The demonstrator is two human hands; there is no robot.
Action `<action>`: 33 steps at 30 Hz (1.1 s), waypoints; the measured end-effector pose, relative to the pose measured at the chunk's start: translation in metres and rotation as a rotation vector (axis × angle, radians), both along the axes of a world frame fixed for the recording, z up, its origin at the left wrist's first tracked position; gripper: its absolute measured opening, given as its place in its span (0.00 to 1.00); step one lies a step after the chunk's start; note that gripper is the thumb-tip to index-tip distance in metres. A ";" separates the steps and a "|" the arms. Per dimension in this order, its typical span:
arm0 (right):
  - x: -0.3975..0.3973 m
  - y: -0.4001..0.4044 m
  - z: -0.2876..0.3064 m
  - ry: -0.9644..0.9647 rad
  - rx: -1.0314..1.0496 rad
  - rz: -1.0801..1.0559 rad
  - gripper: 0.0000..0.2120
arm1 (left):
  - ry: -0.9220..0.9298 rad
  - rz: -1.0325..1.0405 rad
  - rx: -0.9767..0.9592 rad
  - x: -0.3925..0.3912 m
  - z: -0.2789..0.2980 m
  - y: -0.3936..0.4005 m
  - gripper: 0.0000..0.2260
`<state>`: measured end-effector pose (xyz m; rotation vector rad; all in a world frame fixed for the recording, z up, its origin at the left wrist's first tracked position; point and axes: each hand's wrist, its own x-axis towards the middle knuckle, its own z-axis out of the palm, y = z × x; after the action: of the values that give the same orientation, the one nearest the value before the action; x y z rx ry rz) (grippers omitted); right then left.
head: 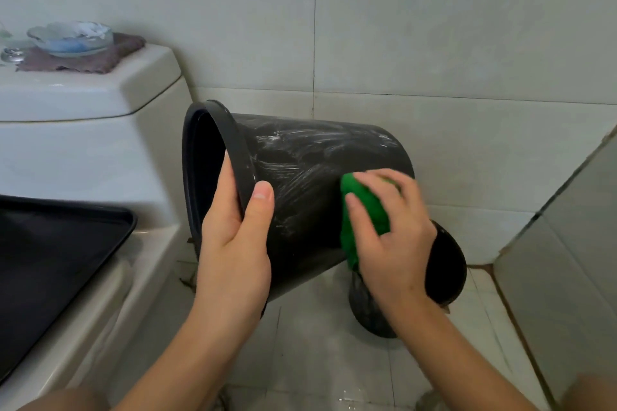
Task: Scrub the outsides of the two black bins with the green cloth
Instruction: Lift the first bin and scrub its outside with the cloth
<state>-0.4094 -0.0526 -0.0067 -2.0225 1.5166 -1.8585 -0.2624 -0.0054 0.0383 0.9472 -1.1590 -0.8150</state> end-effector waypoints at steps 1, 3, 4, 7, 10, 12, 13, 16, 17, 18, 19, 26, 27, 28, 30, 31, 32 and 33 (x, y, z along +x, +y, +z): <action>0.010 0.010 0.001 0.040 -0.062 0.057 0.12 | 0.006 -0.001 0.001 -0.001 0.000 -0.001 0.22; 0.022 0.023 0.008 0.121 -0.180 0.161 0.11 | 0.053 0.003 0.012 0.000 0.000 -0.001 0.21; 0.022 0.024 0.012 0.165 -0.228 0.194 0.10 | 0.073 0.011 0.018 0.001 0.001 0.000 0.20; 0.004 0.010 0.010 0.210 -0.264 0.158 0.10 | 0.078 0.020 0.027 0.004 0.007 0.003 0.16; -0.030 -0.017 0.005 0.059 -0.019 -0.027 0.11 | 0.071 0.026 0.050 0.008 0.012 0.006 0.16; -0.049 -0.033 0.007 -0.052 0.149 -0.126 0.11 | 0.056 0.014 0.041 0.012 0.012 0.009 0.16; -0.055 -0.038 0.007 -0.082 0.195 -0.155 0.10 | 0.024 0.009 0.025 0.013 0.012 0.009 0.17; -0.055 -0.041 0.011 -0.085 0.208 -0.182 0.10 | -0.021 -0.007 0.001 0.013 0.009 0.008 0.20; -0.049 -0.037 0.011 -0.069 0.193 -0.160 0.10 | -0.024 -0.018 -0.001 0.012 0.007 0.007 0.21; -0.041 -0.031 0.011 -0.046 0.166 -0.120 0.10 | -0.031 -0.030 -0.005 0.011 0.005 0.006 0.21; -0.031 -0.024 0.011 -0.020 0.130 -0.068 0.11 | -0.040 -0.041 -0.008 0.010 0.003 0.004 0.22; -0.014 -0.003 0.012 0.152 -0.061 0.121 0.11 | 0.049 -0.041 0.034 0.012 0.006 0.008 0.17; -0.026 -0.011 0.010 0.088 0.015 0.068 0.11 | 0.051 -0.037 0.048 0.012 0.007 0.011 0.17; -0.039 -0.020 0.009 0.007 0.103 0.004 0.11 | 0.049 -0.028 0.058 0.013 0.008 0.013 0.17; -0.060 -0.034 0.005 -0.133 0.248 -0.113 0.10 | 0.037 -0.016 0.067 0.015 0.011 0.017 0.17; -0.065 -0.037 0.003 -0.167 0.278 -0.149 0.09 | 0.034 -0.016 0.065 0.016 0.012 0.018 0.17; -0.064 -0.036 0.003 -0.170 0.265 -0.168 0.09 | 0.032 -0.016 0.062 0.016 0.013 0.018 0.17; -0.058 -0.032 0.003 -0.140 0.216 -0.168 0.09 | 0.034 -0.010 0.061 0.016 0.014 0.018 0.17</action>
<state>-0.4669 -0.0846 -0.0036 -1.6843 1.8065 -1.7558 -0.2459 0.0127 0.0521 0.9749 -1.1157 -0.8753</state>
